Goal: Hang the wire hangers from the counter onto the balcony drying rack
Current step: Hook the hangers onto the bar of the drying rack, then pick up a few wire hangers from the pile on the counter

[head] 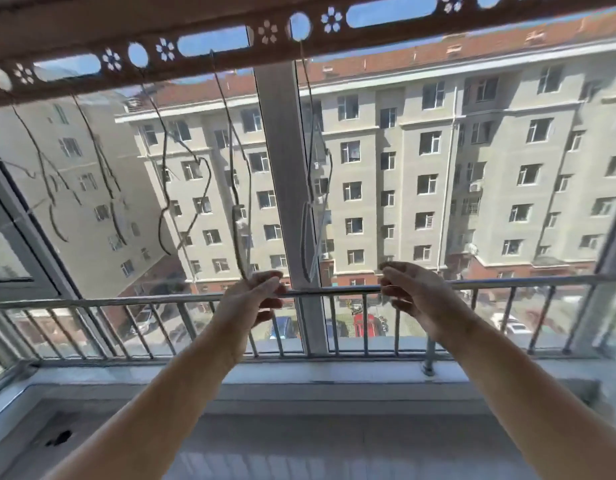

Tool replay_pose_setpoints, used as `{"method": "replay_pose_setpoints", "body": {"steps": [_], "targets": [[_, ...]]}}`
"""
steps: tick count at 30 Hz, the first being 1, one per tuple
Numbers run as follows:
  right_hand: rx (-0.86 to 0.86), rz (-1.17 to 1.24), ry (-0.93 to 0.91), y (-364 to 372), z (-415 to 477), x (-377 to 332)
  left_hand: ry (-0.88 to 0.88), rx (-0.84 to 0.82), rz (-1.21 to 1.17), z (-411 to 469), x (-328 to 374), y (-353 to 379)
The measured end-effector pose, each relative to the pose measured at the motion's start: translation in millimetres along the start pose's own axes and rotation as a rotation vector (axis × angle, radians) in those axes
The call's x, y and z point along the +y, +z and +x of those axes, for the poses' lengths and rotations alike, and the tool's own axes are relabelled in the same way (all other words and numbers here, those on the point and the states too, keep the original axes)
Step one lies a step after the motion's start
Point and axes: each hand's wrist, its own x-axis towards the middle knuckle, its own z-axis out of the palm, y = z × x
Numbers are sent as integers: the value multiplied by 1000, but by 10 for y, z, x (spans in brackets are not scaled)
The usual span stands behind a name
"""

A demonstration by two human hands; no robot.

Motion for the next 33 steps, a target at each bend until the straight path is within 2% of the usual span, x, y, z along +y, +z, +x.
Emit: {"method": "replay_pose_setpoints", "body": {"steps": [6,11,15,24,33], "targets": [[132,-156,26,-466,-227,388,-8,-256,218,2,-652,570],[294,-346,15,-1010,-473,533,46,-456,283,-95,-826,1233],[405,-400,38,-1498,-729,599,92,-565,330,-180,-887,1828],[628,-367,126,-2831,-1574,614,83,-767,331,-483,-1005,3309],[887,-364,182,-4588,-2683,522,75,-942,294,-1135,-1226,5258]]}}
